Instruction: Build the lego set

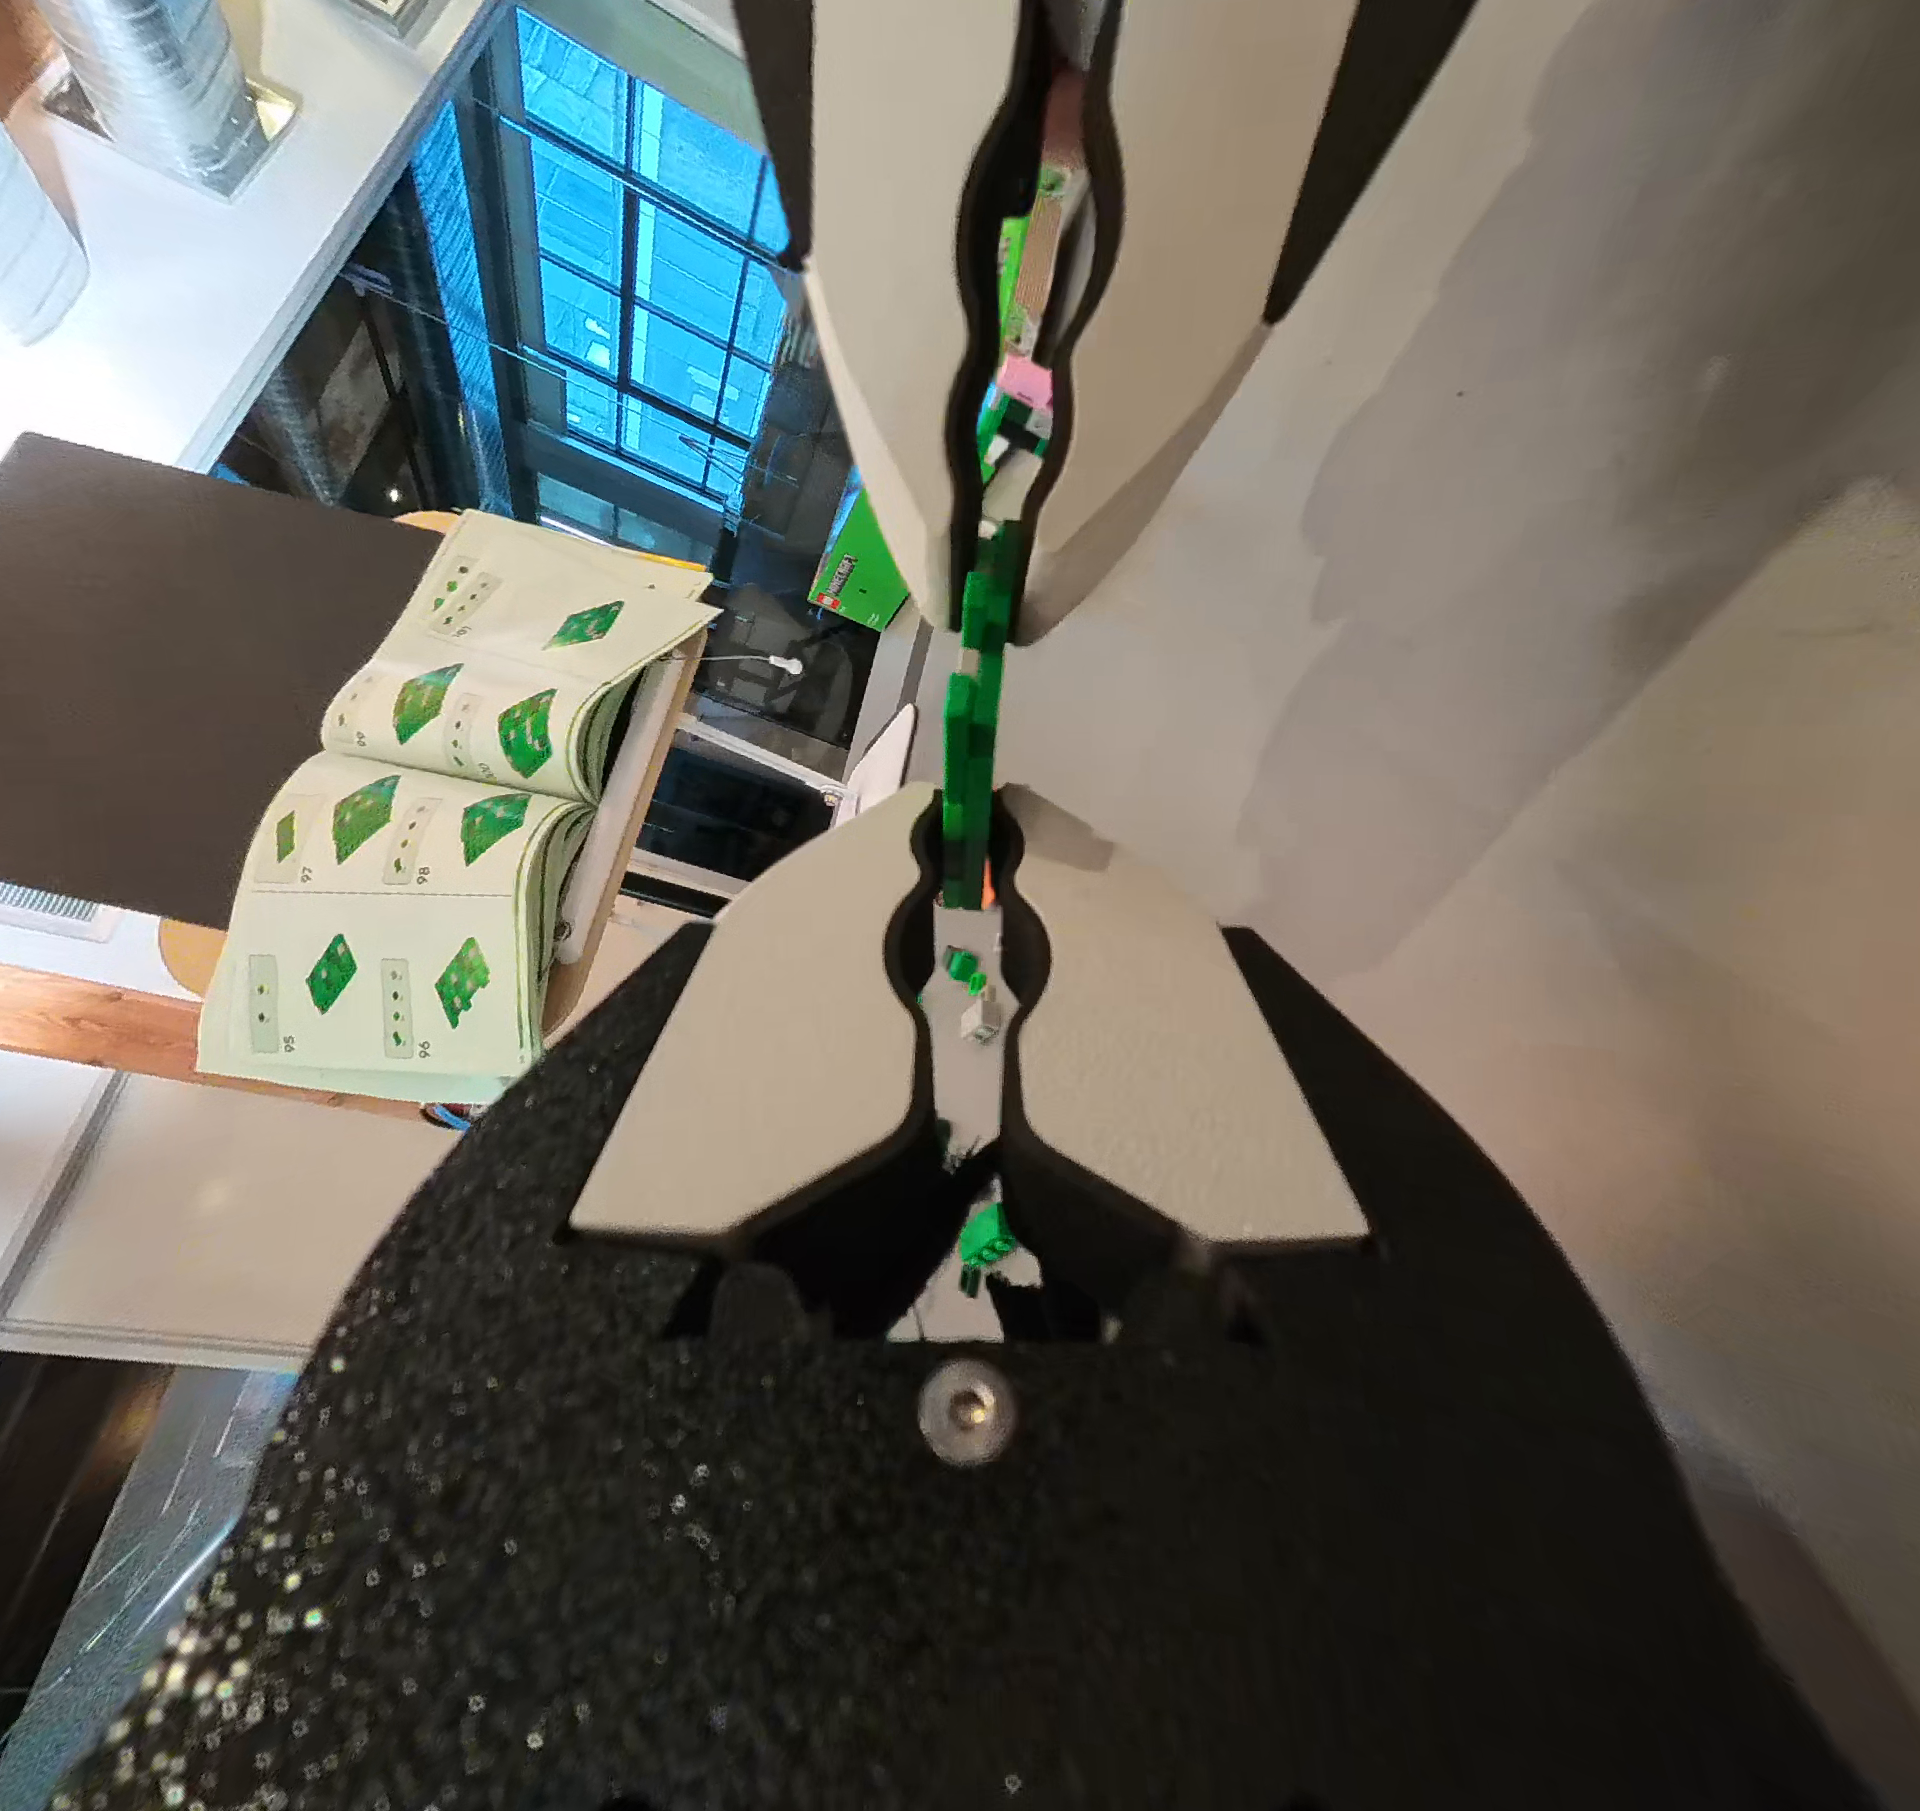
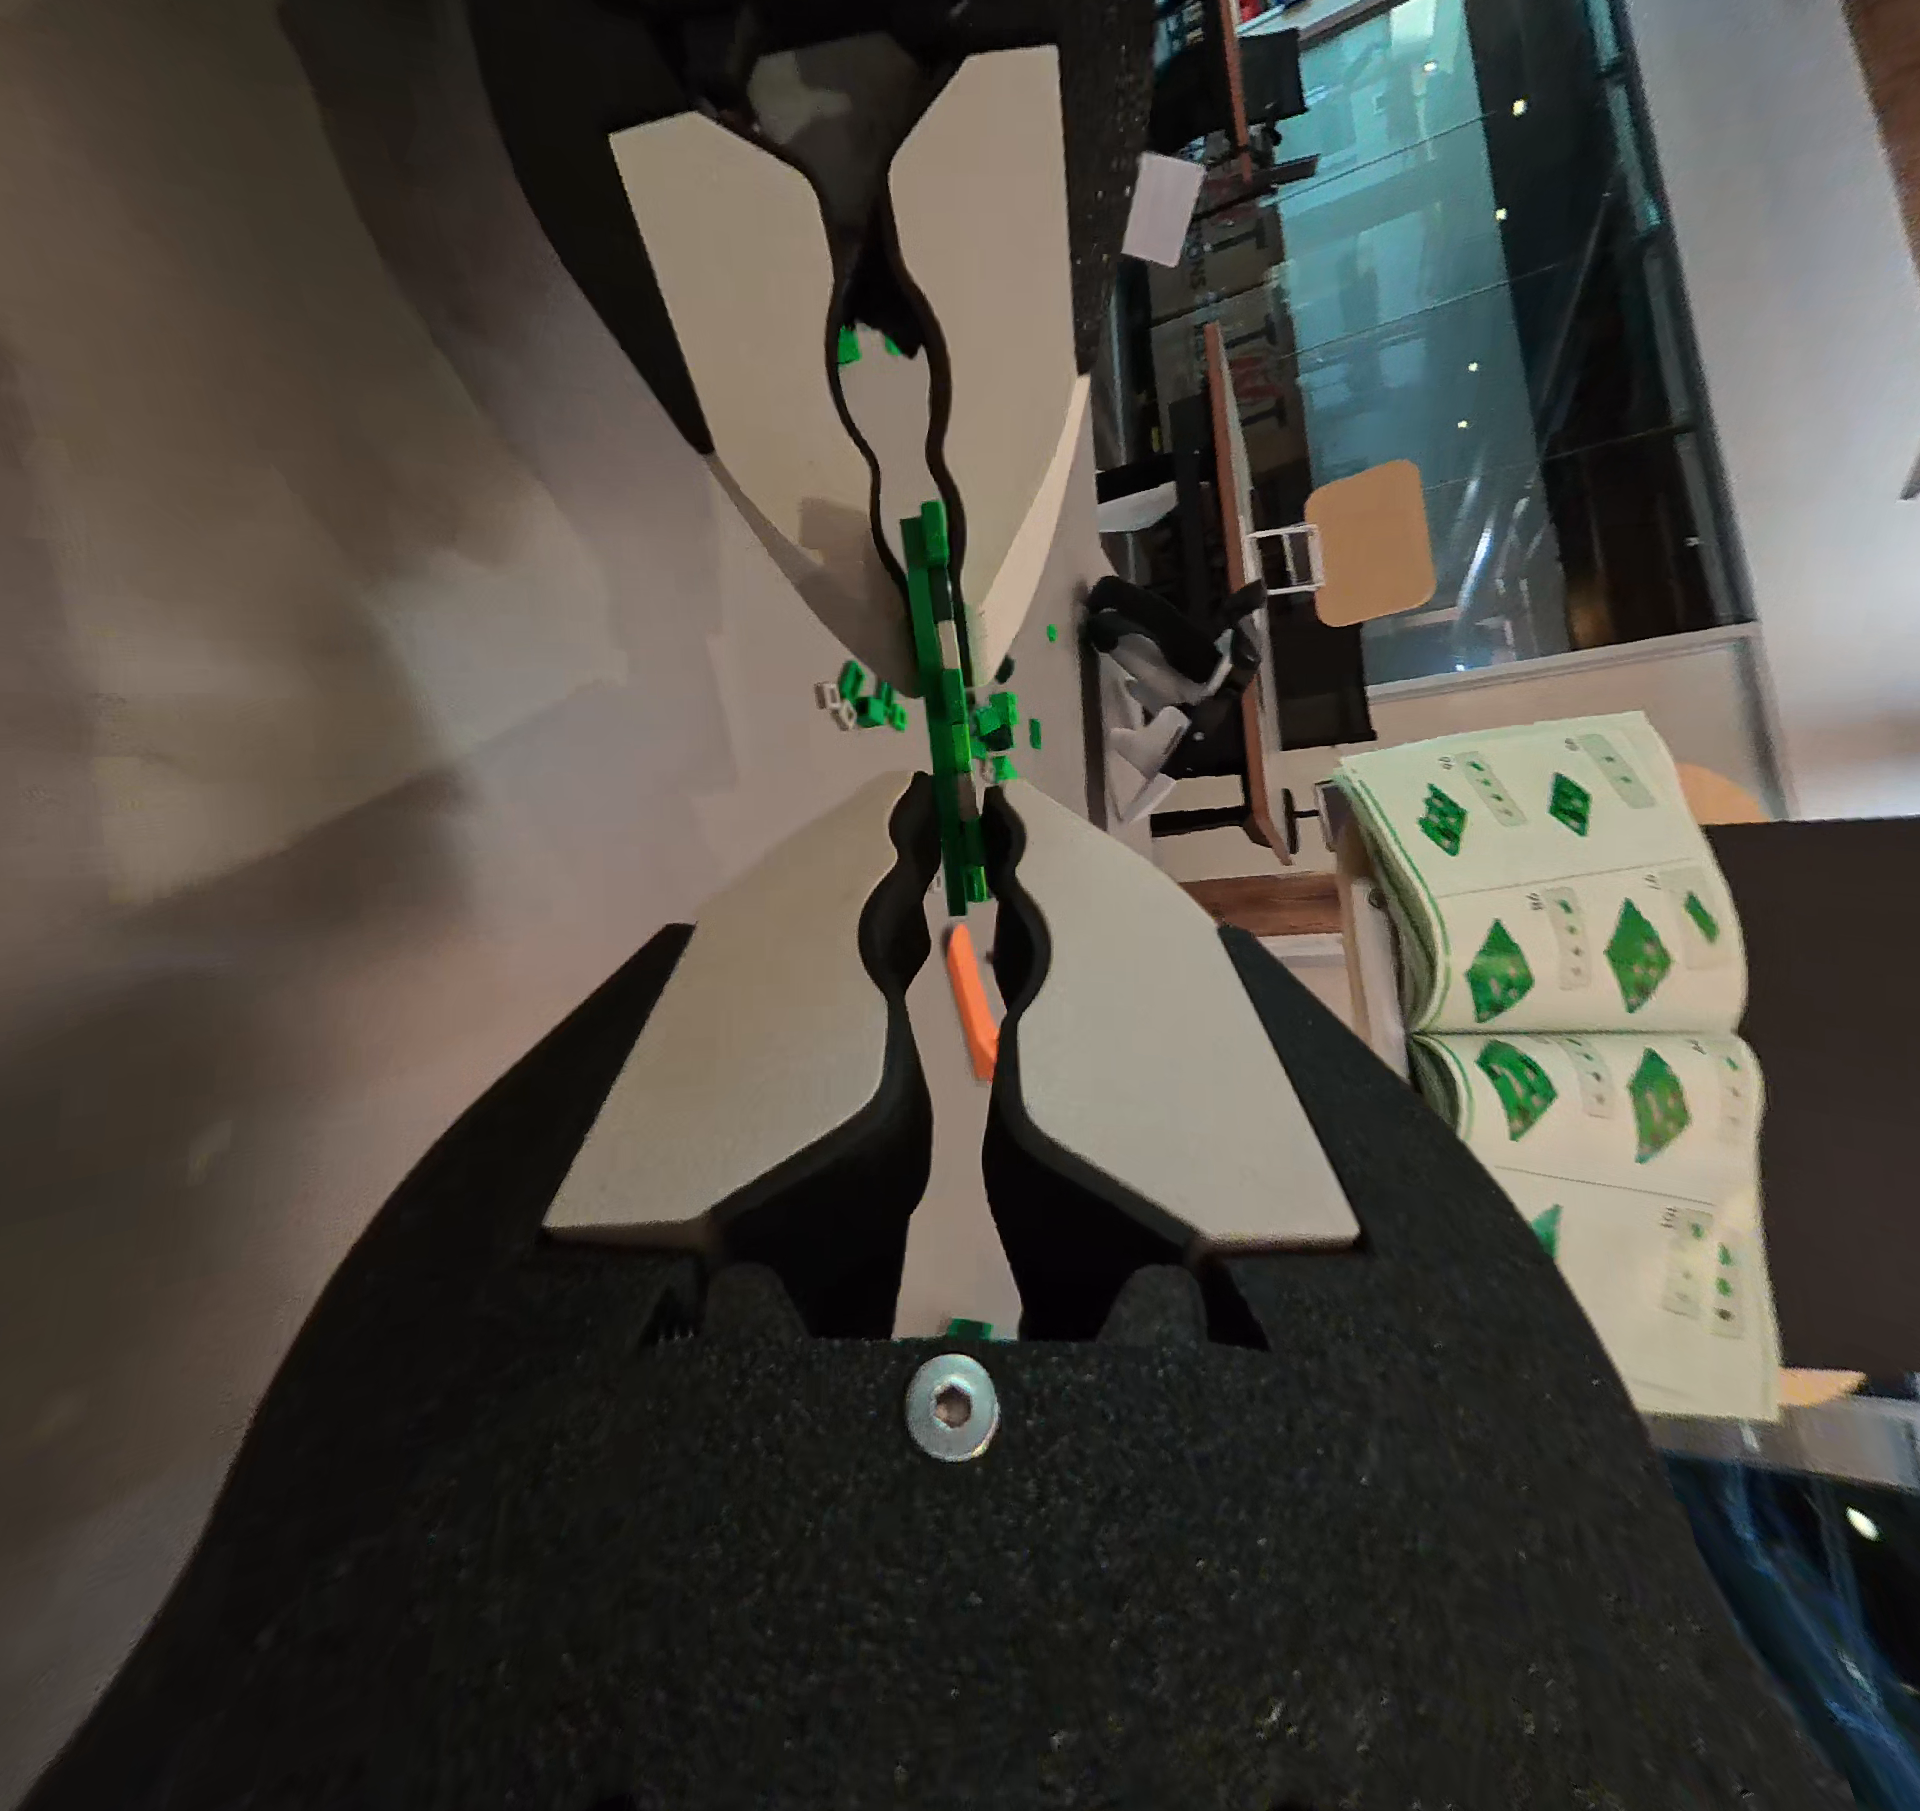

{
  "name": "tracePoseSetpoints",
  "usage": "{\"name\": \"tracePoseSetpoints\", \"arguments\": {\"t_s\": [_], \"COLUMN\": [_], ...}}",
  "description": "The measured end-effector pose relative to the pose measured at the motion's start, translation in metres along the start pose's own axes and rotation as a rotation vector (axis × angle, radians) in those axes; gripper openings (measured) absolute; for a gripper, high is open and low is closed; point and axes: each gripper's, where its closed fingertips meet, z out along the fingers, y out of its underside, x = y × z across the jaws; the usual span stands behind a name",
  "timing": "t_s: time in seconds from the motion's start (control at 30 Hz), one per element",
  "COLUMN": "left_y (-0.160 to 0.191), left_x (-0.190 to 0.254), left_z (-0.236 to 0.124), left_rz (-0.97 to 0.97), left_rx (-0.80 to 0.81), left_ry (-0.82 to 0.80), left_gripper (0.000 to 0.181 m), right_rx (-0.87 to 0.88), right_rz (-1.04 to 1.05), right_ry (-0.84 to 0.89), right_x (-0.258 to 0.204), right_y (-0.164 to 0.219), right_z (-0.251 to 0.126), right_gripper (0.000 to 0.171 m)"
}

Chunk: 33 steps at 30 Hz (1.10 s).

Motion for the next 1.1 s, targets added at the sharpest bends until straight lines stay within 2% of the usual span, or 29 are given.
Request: {"name": "tracePoseSetpoints", "arguments": {"t_s": [0.03, 0.13, 0.23, 0.27, 0.33, 0.47, 0.57, 0.7, 0.87, 1.0, 1.1], "left_y": [0.000, 0.002, 0.004, 0.003, 0.005, 0.007, 0.007, 0.005, 0.006, 0.001, -0.005], "left_x": [0.000, 0.002, 0.003, 0.003, 0.004, 0.009, 0.013, 0.018, 0.014, 0.017, 0.026], "left_z": [0.000, 0.001, 0.002, 0.002, 0.002, 0.003, 0.003, 0.002, 0.001, 0.001, 0.004], "left_rz": [0.001, 0.013, 0.052, 0.060, 0.083, 0.129, 0.211, 0.297, 0.322, 0.361, 0.415], "left_rx": [-0.002, -0.008, -0.015, -0.012, -0.022, -0.023, -0.013, 0.009, 0.011, 0.015, 0.024], "left_ry": [-0.001, 0.009, -0.005, -0.012, -0.011, 0.005, 0.007, 0.007, -0.024, -0.025, -0.004], "left_gripper": [0.007, 0.007, 0.006, 0.006, 0.006, 0.006, 0.006, 0.006, 0.006, 0.006, 0.006], "right_rx": [-0.002, 0.000, 0.019, 0.035, 0.051, 0.061, 0.133, 0.259, 0.332, 0.250, 0.167], "right_rz": [-0.019, -0.058, 0.035, 0.041, 0.038, 0.102, 0.206, 0.460, 0.749, 0.944, 0.973], "right_ry": [0.012, 0.027, 0.039, 0.065, 0.082, 0.031, -0.081, -0.243, -0.222, -0.218, -0.238], "right_x": [-0.001, -0.004, -0.002, 0.001, 0.004, -0.003, -0.013, -0.014, 0.001, 0.003, 0.001], "right_y": [0.000, 0.001, 0.001, 0.001, 0.001, 0.009, 0.014, 0.017, 0.032, 0.056, 0.066], "right_z": [0.000, 0.001, 0.002, 0.001, -0.002, -0.005, -0.014, -0.033, -0.037, -0.025, -0.018], "right_gripper": [0.007, 0.007, 0.008, 0.013, 0.035, 0.042, 0.045, 0.039, 0.031, 0.028, 0.023]}}
